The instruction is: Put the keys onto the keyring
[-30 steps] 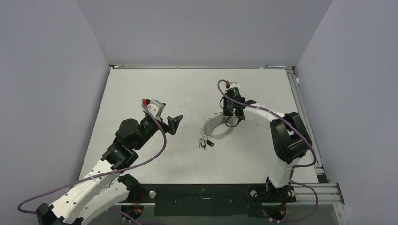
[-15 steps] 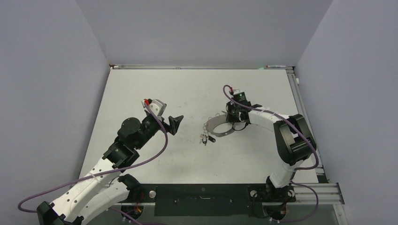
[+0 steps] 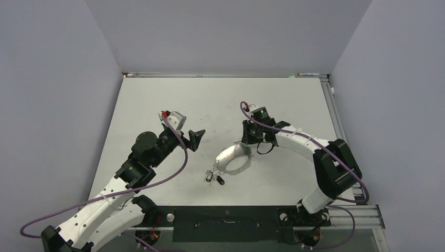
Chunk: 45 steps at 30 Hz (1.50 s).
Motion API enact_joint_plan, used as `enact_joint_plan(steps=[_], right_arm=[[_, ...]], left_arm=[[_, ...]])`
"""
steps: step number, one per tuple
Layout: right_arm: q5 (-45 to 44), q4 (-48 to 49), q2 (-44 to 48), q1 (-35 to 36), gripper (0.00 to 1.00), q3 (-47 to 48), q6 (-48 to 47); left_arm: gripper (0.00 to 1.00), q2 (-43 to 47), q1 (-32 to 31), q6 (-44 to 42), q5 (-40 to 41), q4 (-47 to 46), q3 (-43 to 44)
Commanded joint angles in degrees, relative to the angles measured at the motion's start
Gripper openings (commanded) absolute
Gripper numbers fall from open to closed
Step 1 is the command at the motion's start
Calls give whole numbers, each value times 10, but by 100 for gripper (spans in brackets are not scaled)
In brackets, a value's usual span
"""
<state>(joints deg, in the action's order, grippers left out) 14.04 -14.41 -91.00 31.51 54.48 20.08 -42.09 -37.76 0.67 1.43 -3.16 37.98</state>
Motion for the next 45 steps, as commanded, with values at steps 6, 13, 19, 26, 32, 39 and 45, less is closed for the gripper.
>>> enact_joint_plan(steps=[6, 13, 19, 26, 32, 39, 45], right_arm=[[10, -33, -99, -54, 9, 96, -70], [-26, -31, -136, -81, 14, 110, -69], [-13, -40, -156, -84, 20, 146, -60], [132, 5, -116, -85, 35, 109, -51], [184, 28, 2, -84, 51, 90, -39], [20, 114, 143, -63, 53, -8, -32], [-130, 166, 244, -19, 73, -85, -51]], left_arm=[[86, -2, 4, -3, -4, -8, 25], [86, -6, 4, -4, -8, -8, 25], [86, -7, 5, -4, -9, -7, 26], [86, -5, 5, -4, -8, -7, 26], [86, -3, 6, -4, -7, -7, 26], [87, 1, 7, -26, 17, -12, 19], [96, 3, 7, -36, 95, -35, 1]])
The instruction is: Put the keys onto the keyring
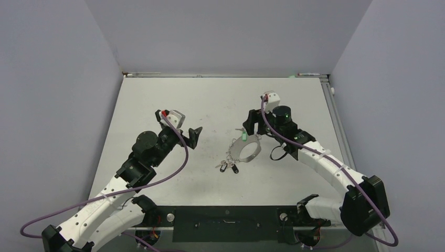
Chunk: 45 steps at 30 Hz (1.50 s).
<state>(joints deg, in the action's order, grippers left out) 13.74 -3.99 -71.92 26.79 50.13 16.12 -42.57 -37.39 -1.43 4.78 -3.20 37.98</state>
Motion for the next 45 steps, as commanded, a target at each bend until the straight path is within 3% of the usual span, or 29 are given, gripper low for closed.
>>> enact_joint_plan(steps=[1, 10, 16, 20, 24, 31, 45], right_arm=[[-152, 71, 71, 38, 76, -55, -16], [-250, 80, 234, 63, 79, -151, 47], [-310, -25, 334, 62, 87, -186, 128], [-376, -87, 405, 66, 92, -202, 148], [-382, -64, 459, 69, 92, -221, 153], [-400, -76, 432, 69, 92, -206, 164], [-363, -52, 423, 69, 92, -219, 162]], left_arm=[[96, 7, 3, -16, 71, -38, -3], [96, -17, 4, -21, 150, -41, -5], [96, -13, 4, -43, 257, -3, 14], [96, 24, 4, -17, 315, 88, 32], [96, 111, 4, 7, 294, 175, 1], [96, 281, 4, 32, 279, 188, -86], [96, 269, 5, 34, 249, 182, -88]])
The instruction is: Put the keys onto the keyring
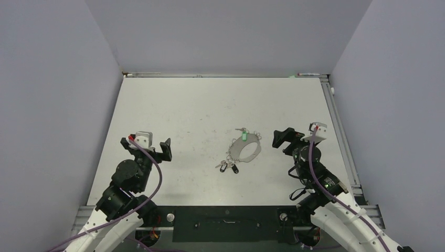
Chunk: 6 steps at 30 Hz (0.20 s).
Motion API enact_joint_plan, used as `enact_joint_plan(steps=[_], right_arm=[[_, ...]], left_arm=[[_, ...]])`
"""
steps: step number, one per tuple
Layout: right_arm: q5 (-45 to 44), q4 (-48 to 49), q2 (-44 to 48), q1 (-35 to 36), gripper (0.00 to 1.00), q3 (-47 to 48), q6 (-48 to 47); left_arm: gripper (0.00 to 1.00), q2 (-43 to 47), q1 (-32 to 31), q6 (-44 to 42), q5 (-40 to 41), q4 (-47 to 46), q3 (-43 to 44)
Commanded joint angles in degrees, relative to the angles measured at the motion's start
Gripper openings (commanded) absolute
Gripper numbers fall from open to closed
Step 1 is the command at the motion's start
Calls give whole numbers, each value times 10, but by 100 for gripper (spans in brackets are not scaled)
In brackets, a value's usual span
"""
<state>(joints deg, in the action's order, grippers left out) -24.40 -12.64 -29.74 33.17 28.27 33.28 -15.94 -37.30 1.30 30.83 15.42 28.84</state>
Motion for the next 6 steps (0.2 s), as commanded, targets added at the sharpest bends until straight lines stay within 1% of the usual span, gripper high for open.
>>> enact_joint_plan(steps=[1, 6], right_arm=[[20, 36, 0, 5, 92, -1, -8], [17, 29, -5, 5, 92, 5, -7]], left_arm=[[96, 3, 4, 6, -12, -4, 3], [96, 4, 4, 6, -15, -3, 2]])
